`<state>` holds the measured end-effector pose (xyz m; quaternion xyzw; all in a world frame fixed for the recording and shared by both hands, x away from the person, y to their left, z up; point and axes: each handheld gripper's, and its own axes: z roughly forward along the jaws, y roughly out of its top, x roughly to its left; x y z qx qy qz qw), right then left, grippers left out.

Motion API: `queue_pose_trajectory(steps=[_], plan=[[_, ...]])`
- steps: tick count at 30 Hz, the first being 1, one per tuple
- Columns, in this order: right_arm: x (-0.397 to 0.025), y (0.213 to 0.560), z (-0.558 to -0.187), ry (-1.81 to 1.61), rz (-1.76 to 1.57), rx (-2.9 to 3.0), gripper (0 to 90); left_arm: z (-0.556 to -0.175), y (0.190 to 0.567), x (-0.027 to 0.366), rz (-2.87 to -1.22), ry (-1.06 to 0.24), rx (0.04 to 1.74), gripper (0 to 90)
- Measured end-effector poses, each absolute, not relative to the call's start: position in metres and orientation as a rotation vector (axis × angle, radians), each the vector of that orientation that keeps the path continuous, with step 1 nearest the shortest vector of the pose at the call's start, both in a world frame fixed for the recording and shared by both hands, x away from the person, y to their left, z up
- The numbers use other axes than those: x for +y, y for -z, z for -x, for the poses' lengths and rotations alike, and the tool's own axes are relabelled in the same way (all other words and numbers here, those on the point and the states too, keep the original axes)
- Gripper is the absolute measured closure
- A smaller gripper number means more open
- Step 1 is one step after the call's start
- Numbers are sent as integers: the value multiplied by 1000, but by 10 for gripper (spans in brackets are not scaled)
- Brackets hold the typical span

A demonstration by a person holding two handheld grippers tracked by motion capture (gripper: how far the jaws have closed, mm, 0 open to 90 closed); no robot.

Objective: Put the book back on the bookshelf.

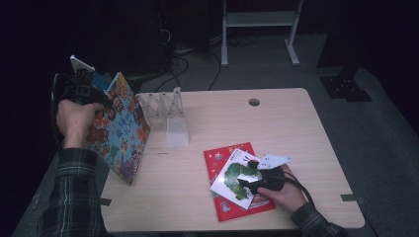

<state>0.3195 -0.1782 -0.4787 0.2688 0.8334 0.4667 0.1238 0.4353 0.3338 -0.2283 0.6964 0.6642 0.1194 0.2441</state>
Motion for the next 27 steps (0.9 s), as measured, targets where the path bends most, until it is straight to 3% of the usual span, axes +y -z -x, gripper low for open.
queue_pose_trajectory(steps=[27], plan=[[-178,479,-319,-1361,-786,2428,222,-423,217,345,-1928,-375,1768,749]])
